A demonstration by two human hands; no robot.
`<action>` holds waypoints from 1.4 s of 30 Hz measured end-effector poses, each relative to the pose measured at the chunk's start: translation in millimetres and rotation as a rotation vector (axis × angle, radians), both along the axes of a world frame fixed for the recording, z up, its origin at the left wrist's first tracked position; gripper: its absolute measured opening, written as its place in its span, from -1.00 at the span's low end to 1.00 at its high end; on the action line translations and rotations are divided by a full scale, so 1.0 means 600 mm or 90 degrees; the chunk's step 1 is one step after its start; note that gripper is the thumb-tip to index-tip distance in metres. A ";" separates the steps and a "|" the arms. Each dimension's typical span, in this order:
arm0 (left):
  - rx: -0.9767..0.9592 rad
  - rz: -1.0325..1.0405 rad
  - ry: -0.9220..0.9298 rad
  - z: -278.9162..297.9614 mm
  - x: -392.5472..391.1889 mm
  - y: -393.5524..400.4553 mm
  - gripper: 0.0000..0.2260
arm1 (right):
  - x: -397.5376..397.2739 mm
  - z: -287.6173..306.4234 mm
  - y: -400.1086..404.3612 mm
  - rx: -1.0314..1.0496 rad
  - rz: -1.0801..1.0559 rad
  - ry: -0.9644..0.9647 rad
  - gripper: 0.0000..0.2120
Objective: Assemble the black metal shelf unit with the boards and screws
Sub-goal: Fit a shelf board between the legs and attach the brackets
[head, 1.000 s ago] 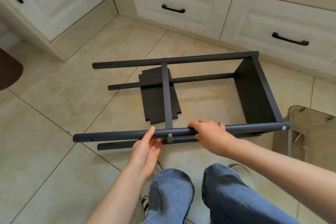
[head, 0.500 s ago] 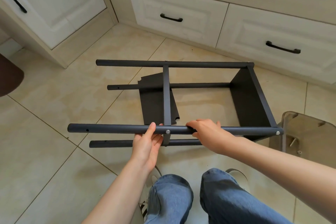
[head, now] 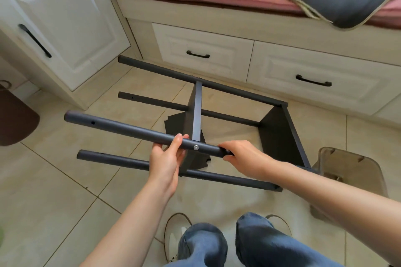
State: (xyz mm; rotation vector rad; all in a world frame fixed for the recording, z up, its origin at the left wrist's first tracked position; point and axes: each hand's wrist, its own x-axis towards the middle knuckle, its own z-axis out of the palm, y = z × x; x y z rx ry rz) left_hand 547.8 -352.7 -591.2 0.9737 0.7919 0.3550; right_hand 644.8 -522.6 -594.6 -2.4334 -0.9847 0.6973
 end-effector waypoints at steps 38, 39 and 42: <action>0.575 -0.508 -0.073 0.172 0.017 -0.145 -0.85 | 0.060 0.084 -0.277 0.179 -0.316 -0.023 -0.77; 0.578 -0.521 -0.075 0.169 0.015 -0.141 -0.86 | 0.073 0.095 -0.282 0.186 -0.336 -0.031 -0.76; 0.603 -0.558 -0.082 0.162 0.004 -0.129 -0.85 | 0.106 0.127 -0.287 0.207 -0.388 -0.058 -0.68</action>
